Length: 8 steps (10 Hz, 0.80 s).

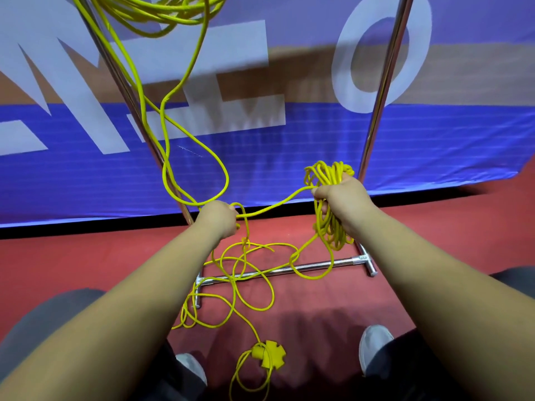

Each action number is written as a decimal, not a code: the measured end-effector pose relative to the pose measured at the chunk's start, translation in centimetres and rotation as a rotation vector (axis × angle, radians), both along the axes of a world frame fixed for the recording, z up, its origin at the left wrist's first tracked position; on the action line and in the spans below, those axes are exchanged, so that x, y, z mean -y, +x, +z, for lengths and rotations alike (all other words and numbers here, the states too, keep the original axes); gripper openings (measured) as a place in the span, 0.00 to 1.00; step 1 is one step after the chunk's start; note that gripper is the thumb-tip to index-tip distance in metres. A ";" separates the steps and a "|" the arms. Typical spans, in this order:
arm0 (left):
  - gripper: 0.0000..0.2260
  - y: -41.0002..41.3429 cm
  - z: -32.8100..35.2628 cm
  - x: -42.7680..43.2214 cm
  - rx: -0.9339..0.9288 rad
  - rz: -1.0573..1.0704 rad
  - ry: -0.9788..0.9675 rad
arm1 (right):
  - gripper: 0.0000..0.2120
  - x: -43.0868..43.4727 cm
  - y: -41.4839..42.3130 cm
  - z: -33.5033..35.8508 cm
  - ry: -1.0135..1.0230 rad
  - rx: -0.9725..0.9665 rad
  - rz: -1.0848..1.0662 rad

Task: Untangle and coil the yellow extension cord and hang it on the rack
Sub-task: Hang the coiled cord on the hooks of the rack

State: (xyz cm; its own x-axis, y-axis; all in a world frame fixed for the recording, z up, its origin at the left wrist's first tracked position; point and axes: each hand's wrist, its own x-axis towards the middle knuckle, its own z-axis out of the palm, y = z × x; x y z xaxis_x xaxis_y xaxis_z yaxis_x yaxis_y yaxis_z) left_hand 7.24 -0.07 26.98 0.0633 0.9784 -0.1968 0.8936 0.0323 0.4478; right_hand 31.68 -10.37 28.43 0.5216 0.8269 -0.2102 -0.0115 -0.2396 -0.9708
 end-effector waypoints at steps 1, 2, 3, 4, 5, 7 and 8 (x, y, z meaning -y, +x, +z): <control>0.19 -0.6 -1.2 -2.2 0.286 0.219 0.001 | 0.14 -0.3 -0.4 0.3 0.047 -0.051 0.002; 0.22 -0.2 -0.6 -3.0 1.514 0.755 -0.371 | 0.14 -0.4 -0.5 0.2 0.043 -0.033 0.001; 0.24 -0.2 -0.2 -3.1 1.545 0.848 -0.315 | 0.09 -0.3 -0.5 0.1 -0.011 0.077 -0.040; 0.23 0.4 1.4 -1.9 1.523 0.828 -0.327 | 0.10 -0.4 0.2 -0.4 -0.083 0.165 -0.139; 0.20 0.8 1.6 -1.8 1.638 0.822 -0.386 | 0.05 -0.6 1.0 -1.1 -0.174 0.238 -0.190; 0.10 -0.2 -2.0 -3.2 1.363 0.588 -0.193 | 0.05 -0.8 2.3 -1.2 -0.108 0.255 -0.425; 0.10 -0.7 -2.0 -2.2 1.090 0.562 -0.114 | 0.11 -0.9 2.5 -1.2 -0.029 0.280 -0.468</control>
